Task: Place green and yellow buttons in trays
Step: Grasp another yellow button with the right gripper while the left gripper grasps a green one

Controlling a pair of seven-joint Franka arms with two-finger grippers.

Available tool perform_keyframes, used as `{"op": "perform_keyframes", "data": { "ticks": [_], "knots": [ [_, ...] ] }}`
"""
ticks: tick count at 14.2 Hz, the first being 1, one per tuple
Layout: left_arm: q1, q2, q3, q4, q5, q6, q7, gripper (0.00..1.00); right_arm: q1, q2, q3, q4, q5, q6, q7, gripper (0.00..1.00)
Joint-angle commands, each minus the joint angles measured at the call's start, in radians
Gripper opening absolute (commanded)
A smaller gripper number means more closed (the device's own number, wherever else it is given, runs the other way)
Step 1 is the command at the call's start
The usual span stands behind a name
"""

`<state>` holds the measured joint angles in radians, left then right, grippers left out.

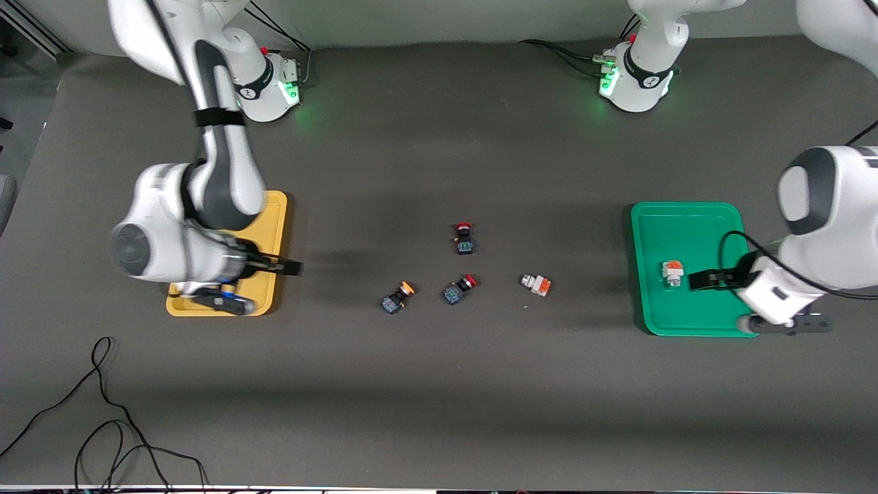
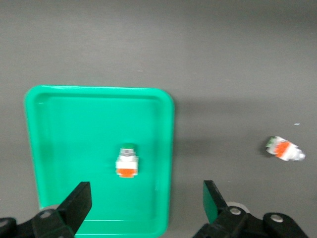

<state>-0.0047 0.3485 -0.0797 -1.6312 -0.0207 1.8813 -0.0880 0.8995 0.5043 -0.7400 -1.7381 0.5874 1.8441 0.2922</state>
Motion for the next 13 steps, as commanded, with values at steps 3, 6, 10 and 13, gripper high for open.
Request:
{"op": "perform_keyframes", "data": {
  "ticks": [3, 6, 10, 13],
  "knots": [
    [-0.199, 0.032, 0.005, 0.019, -0.018, -0.001, -0.099, 1.00, -0.011, 0.238, 0.106, 0.233, 0.110, 0.088, 0.307, 1.00],
    [-0.285, 0.061, 0.005, 0.017, -0.061, 0.012, -0.388, 1.00, -0.011, 0.301, 0.174, 0.232, 0.111, 0.255, 0.410, 1.00],
    [-0.336, 0.070, 0.005, 0.014, -0.100, 0.038, -0.694, 1.00, -0.013, 0.344, 0.234, 0.232, 0.132, 0.360, 0.519, 0.99],
    [-0.373, 0.075, 0.005, 0.013, -0.097, 0.058, -0.968, 1.00, -0.011, 0.373, 0.240, 0.242, 0.178, 0.391, 0.553, 0.98]
  ]
}}
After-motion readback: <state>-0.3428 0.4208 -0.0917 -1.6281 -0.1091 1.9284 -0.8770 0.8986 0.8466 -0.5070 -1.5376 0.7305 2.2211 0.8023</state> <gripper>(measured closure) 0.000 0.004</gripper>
